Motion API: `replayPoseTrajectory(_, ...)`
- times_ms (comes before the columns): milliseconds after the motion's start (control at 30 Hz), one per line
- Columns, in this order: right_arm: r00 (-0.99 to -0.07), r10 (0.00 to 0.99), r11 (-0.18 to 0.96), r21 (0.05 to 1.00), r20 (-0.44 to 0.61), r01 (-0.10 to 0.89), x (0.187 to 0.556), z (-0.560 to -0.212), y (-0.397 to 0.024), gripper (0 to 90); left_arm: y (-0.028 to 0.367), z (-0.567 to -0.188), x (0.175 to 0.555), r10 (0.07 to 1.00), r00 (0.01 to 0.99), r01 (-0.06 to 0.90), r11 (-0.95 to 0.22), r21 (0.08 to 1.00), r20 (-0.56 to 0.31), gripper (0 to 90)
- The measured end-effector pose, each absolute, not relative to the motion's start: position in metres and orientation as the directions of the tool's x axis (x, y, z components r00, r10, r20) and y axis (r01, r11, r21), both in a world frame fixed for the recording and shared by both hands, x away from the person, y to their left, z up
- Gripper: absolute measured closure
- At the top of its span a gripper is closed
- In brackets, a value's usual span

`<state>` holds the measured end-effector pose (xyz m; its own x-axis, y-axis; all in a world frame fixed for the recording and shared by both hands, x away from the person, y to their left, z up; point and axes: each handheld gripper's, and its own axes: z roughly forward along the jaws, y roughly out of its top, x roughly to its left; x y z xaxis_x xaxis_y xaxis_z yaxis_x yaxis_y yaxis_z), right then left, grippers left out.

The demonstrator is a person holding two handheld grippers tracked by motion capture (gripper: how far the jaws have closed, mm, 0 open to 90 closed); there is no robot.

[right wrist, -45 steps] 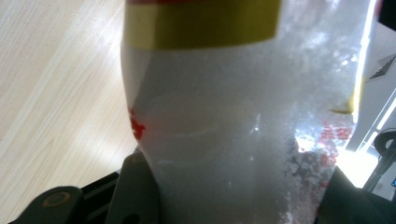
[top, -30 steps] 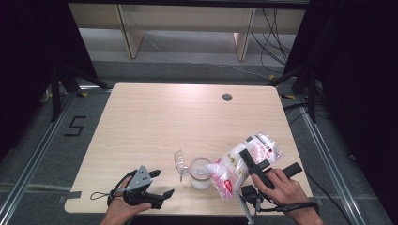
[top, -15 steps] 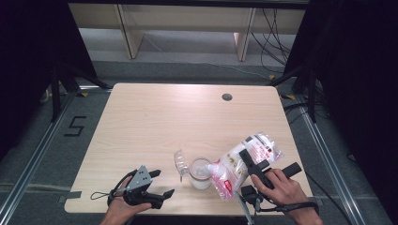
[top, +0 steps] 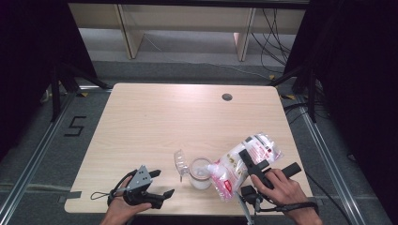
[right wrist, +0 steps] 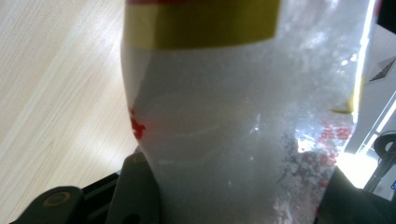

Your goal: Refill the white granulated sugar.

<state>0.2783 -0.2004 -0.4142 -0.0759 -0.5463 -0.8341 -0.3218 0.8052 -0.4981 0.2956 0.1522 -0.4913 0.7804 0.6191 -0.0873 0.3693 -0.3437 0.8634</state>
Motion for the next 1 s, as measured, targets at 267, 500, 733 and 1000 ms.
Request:
replayPoseTrajectory(267,-0.078,-0.546,0.806,-0.498,-0.834,-0.321,0.2783,-0.4140,-0.2004,58.6,0.1517,-0.4914,0.2953,0.622,0.777,0.374,-0.334,0.865,-0.095,16.5)
replayPoseTrajectory(500,-0.079,-0.545,0.807,-0.496,-0.835,-0.321,0.2784,-0.4138,-0.2005,58.6,0.1514,-0.4914,0.2951,0.625,0.774,0.375,-0.327,0.867,-0.099,16.5)
replayPoseTrajectory(733,-0.077,-0.546,0.806,-0.498,-0.834,-0.319,0.2783,-0.4141,-0.2006,58.6,0.1520,-0.4911,0.2951,0.624,0.776,0.372,-0.334,0.866,-0.093,16.5)
replayPoseTrajectory(1000,-0.079,-0.547,0.805,-0.498,-0.833,-0.322,0.2783,-0.4139,-0.2002,58.7,0.1523,-0.4907,0.2954,0.623,0.777,0.369,-0.335,0.867,-0.089,16.5)
